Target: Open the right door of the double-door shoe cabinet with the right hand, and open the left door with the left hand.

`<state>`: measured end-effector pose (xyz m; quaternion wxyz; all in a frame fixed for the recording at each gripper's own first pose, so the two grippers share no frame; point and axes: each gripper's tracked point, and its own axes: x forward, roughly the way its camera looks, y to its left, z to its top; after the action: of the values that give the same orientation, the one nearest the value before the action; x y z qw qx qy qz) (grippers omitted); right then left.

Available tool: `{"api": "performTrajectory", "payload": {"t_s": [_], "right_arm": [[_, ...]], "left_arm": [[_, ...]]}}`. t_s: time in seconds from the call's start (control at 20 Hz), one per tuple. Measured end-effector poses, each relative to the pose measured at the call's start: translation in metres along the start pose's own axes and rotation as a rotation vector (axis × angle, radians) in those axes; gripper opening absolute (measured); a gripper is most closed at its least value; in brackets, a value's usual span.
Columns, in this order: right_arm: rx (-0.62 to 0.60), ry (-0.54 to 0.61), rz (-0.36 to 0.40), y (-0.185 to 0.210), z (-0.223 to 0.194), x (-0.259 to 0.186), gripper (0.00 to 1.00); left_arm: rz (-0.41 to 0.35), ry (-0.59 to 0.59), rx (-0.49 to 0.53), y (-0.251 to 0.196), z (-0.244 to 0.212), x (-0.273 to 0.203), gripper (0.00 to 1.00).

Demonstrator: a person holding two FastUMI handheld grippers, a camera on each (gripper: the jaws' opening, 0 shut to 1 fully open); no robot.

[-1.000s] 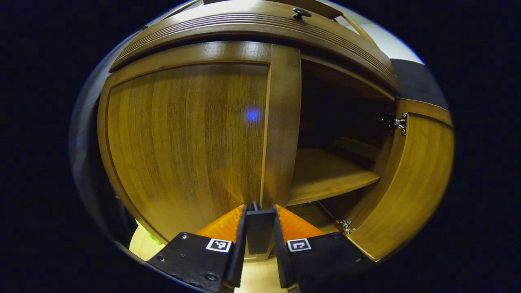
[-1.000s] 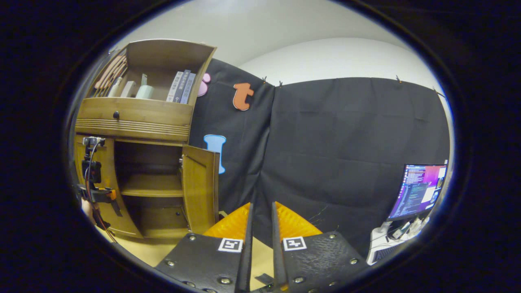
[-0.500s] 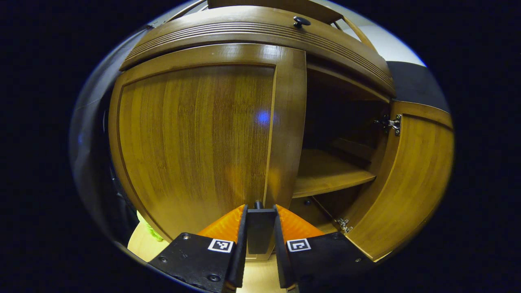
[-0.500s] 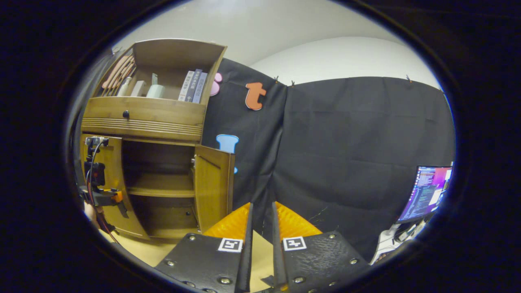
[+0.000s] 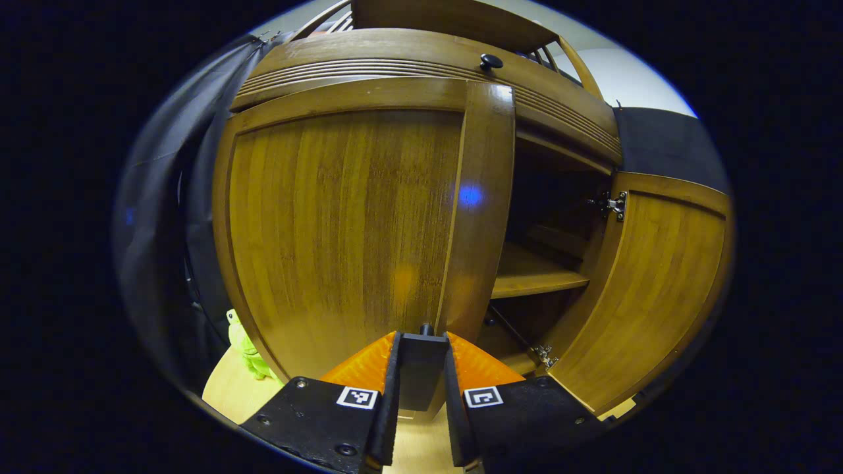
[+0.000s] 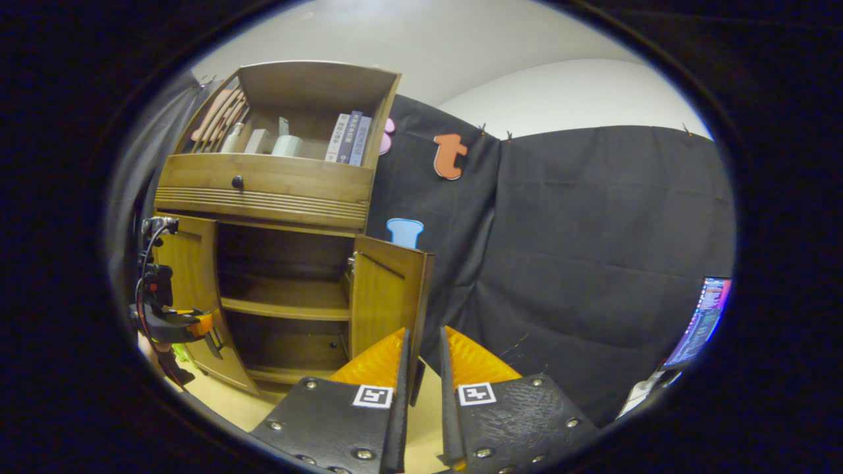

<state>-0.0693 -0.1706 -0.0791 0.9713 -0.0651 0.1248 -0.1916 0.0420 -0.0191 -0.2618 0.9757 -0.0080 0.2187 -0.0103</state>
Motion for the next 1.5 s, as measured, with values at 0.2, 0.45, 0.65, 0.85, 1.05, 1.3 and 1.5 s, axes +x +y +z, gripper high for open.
{"api": "performTrajectory", "payload": {"t_s": [0.2, 0.45, 0.65, 0.85, 1.05, 1.3, 1.5], "right_arm": [[0.005, 0.011, 0.069, 0.024, -0.005, 0.009, 0.22], [-0.003, 0.029, 0.154, 0.056, -0.014, 0.017, 0.22], [-0.001, 0.037, 0.218, 0.080, -0.016, 0.023, 0.22], [0.000, 0.035, 0.286, 0.107, -0.014, 0.029, 0.22], [-0.003, 0.033, 0.359, 0.138, -0.012, 0.031, 0.22], [-0.014, 0.034, 0.450, 0.176, -0.012, 0.029, 0.22], [-0.016, 0.038, 0.510, 0.201, -0.013, 0.026, 0.22]], "left_arm": [[-0.007, -0.003, -0.016, 0.005, -0.005, -0.021, 0.34], [-0.019, -0.003, -0.035, 0.012, -0.009, -0.042, 0.34], [-0.034, -0.007, -0.050, 0.019, -0.011, -0.058, 0.34], [-0.045, -0.016, -0.049, 0.026, -0.013, -0.072, 0.34], [-0.055, -0.028, -0.069, 0.037, -0.015, -0.088, 0.34], [-0.030, -0.035, -0.077, 0.052, -0.016, -0.107, 0.34], [-0.007, -0.036, -0.091, 0.065, -0.019, -0.122, 0.35]]}}
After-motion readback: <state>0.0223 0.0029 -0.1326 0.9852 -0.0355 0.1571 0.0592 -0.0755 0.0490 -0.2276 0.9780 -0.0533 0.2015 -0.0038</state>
